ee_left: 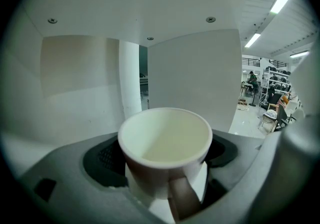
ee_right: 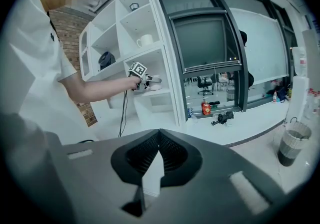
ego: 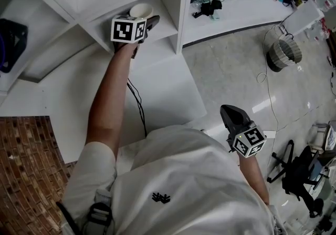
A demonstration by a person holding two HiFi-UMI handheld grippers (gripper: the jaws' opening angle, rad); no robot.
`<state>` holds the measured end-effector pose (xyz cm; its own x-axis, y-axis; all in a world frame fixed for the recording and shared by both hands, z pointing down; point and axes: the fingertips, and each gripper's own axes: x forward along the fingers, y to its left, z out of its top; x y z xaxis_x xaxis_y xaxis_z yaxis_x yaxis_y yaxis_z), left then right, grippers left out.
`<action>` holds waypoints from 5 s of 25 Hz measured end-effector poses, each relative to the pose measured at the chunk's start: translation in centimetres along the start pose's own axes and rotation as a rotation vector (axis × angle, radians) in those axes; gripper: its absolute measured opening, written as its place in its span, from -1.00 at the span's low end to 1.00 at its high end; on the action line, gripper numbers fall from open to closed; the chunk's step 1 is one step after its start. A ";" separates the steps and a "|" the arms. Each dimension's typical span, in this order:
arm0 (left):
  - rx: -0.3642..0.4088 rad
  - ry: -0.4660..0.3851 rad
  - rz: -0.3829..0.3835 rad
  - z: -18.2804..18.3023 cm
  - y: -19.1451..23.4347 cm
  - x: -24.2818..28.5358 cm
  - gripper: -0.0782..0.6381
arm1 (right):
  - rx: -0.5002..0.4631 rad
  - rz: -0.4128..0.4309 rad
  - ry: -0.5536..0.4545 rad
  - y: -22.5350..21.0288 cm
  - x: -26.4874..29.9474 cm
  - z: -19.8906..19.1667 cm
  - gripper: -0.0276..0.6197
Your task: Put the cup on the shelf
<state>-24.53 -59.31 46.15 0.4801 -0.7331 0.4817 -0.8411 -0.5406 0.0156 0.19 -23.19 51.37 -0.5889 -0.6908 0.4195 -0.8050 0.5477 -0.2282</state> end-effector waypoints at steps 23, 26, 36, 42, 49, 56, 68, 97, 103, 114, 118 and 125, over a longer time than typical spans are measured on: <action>0.036 -0.098 0.048 0.9 0.5 -1.2 0.58 | -0.005 0.020 0.014 0.1 0.3 0.0 -0.88; 0.041 -0.107 0.058 1.0 0.3 -1.8 0.58 | -0.008 0.032 0.018 0.1 0.4 0.0 -0.88; 0.072 -0.154 0.122 1.7 -0.6 -4.8 0.58 | -0.021 0.081 0.019 0.3 0.2 -0.1 -0.88; 0.076 -0.183 0.169 1.6 -1.2 -6.9 0.52 | -0.032 0.116 0.021 0.5 -0.4 -0.3 -0.88; 0.038 -0.228 0.220 1.4 -3.0 -9.8 0.29 | -0.058 0.158 0.037 -0.4 -2.3 -0.7 -0.88; -0.007 -0.241 0.245 -0.5 -6.9 -13.1 -0.18 | -0.077 0.220 0.050 -1.6 -3.9 -1.1 -0.88; -0.064 -0.186 0.195 -5.5 -15.8 -16.7 -0.77 | -0.109 0.355 0.058 -1.7 -5.8 -2.4 -0.88; -0.226 -0.059 -0.031 -16.6 -38.5 -21.7 -0.76 | -0.178 0.545 0.078 -1.2 -11.7 -6.0 -0.88; -0.208 -0.041 -0.040 -17.9 -41.4 -22.4 -0.76 | -0.202 0.563 0.088 -1.1 -12.8 -6.6 -0.88; -0.215 -0.021 -0.036 -19.7 -44.2 -23.9 -0.76 | -0.243 0.581 0.083 -0.4 -13.8 -7.0 -0.88; -0.221 -0.014 -0.036 -20.2 -44.7 -24.2 -0.76 | -0.257 0.589 0.081 0.0 -14.0 -7.0 -0.88; -0.215 -0.010 -0.039 -20.7 -45.4 -24.7 -0.76 | -0.270 0.583 0.072 0.2 -14.3 -6.7 -0.88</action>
<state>-3.34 -8.09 51.65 0.5146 -0.7180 0.4686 -0.8552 -0.4687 0.2211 8.98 -10.03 51.19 -0.9101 -0.2157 0.3537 -0.3025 0.9294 -0.2116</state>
